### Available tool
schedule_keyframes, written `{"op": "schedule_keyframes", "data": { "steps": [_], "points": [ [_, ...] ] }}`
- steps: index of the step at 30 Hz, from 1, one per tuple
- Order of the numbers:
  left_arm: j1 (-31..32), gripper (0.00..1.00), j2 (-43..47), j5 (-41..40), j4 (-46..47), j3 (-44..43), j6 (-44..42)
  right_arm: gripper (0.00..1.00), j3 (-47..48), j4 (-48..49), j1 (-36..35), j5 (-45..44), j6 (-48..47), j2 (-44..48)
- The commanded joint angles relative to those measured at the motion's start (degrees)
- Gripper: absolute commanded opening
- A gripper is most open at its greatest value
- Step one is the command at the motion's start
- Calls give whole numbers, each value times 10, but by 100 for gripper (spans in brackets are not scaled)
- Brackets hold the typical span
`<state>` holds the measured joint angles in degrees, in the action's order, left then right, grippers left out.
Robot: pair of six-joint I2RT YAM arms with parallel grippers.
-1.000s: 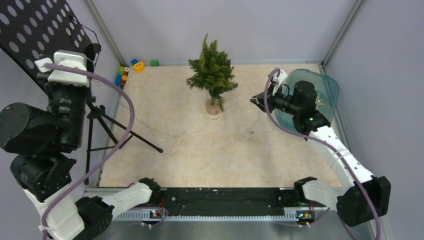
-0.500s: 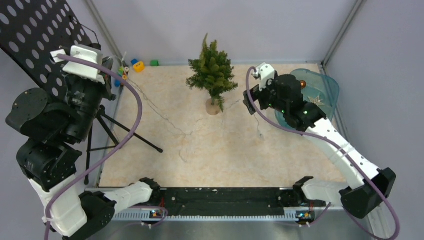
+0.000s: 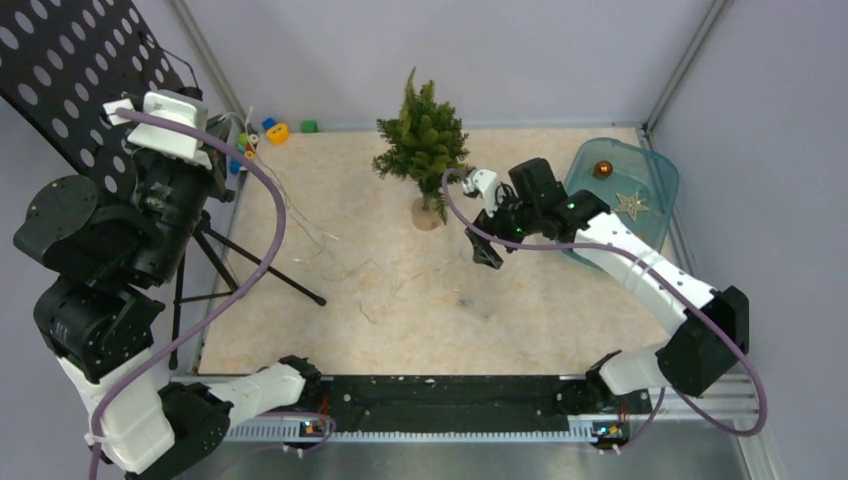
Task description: Decorate the small christmas tree
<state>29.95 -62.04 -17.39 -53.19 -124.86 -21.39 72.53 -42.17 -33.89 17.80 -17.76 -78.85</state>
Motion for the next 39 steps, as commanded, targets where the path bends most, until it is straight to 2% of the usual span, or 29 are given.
{"op": "schedule_keyframes", "data": {
  "steps": [1,4,6,8,11,15,18,21,25,30,31,34,39],
  "points": [
    [1,0,-4,4,17,-9,4,91,-42,103,-39,101,-1,54],
    [1,0,-5,11,13,-14,10,86,-108,309,-136,53,20,109],
    [1,0,-6,19,7,-20,17,84,-148,471,-183,19,63,112],
    [1,0,-7,23,5,-26,22,83,-164,602,-218,-19,110,82],
    [1,0,-7,26,2,-33,26,81,-127,693,-253,-61,154,2],
    [1,0,-7,25,3,-35,24,78,-44,704,-276,-46,174,-108],
    [0,0,-8,25,2,-35,22,76,9,662,-280,-14,192,-165],
    [1,0,-12,26,3,-39,20,70,49,627,-281,5,207,-201],
    [0,0,-14,25,4,-40,17,67,26,664,-281,34,217,-208],
    [1,0,-15,22,4,-40,15,68,22,664,-282,131,202,-218],
    [1,0,-15,23,4,-41,15,68,28,660,-282,122,210,-226],
    [1,0,-15,22,4,-46,14,58,46,652,-282,87,225,-253],
    [1,0,-15,24,3,-50,14,53,35,701,-282,59,234,-262]
  ]
}}
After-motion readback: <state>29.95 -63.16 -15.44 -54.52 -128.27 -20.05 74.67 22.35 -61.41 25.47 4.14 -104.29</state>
